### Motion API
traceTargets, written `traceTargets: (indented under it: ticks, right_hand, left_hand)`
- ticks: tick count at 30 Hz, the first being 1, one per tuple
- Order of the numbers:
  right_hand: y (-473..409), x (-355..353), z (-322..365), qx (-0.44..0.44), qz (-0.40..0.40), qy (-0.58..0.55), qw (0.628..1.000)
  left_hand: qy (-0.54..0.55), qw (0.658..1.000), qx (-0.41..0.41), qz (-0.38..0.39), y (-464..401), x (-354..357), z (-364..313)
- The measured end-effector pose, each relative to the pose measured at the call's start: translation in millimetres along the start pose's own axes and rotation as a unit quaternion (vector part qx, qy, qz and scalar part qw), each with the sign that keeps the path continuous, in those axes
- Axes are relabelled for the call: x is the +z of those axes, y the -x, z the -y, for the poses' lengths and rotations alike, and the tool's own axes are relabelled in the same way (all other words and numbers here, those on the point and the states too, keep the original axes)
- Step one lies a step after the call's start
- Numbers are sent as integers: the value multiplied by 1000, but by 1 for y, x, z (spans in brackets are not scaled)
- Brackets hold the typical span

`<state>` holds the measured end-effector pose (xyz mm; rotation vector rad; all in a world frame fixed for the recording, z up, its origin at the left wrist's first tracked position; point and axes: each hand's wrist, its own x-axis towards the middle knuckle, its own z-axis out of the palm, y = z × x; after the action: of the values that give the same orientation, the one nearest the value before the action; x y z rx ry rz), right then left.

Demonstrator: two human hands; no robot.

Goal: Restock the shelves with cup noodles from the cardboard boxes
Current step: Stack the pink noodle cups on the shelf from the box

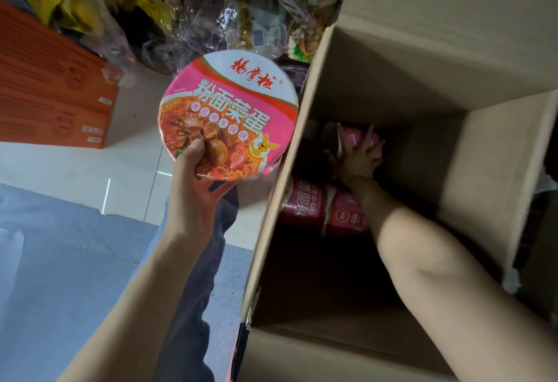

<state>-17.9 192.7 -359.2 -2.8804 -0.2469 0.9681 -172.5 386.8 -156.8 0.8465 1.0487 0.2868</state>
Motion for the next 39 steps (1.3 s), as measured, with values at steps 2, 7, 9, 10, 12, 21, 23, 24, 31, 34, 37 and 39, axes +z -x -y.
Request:
traceTargets:
  ticks: [2, 7, 9, 10, 12, 21, 23, 24, 31, 34, 37, 39]
  right_hand:
    - [-4, -5, -6, 14, -15, -35, 999]
    - [3, -16, -5, 75, -61, -95, 991]
    - [16, -28, 3, 84, -98, -94, 987]
    - [25, -36, 7, 88, -113, -95, 985]
    - [50, -56, 16, 91, -134, -104, 981]
    - [221, -192, 11, 156, -132, -622, 756]
    - [267, -223, 8, 140, -67, -717, 679]
    - [290, -238, 8, 124, -40, -748, 651]
    - [407, -340, 43, -83, 42, -811, 578]
    - [435, -386, 75, -163, 35, -782, 601]
    - [448, -429, 103, -195, -3, -748, 635]
    - [449, -454, 118, -191, -2, -745, 639]
  left_hand:
    - [-5, 1000, 4, 6, 0, 0, 1]
    - [-15, 1000, 5, 6, -6, -6, 5]
    - [-27, 1000, 5, 6, -8, -10, 4]
    - [-36, 999, 8, 6, -8, -12, 2]
    - [-55, 998, 19, 0, -3, -15, -3]
    - [-31, 997, 77, -9, 88, -23, -64]
    - [-41, 994, 97, -1, 119, -22, -80]
    - [-48, 993, 108, 1, 134, -22, -88]
    - [-51, 988, 142, 45, 219, 13, -139]
    - [-18, 988, 140, 61, 240, 36, -172]
    - [-35, 976, 202, 73, 255, 61, -210]
    - [-26, 972, 215, 87, 258, 76, -236]
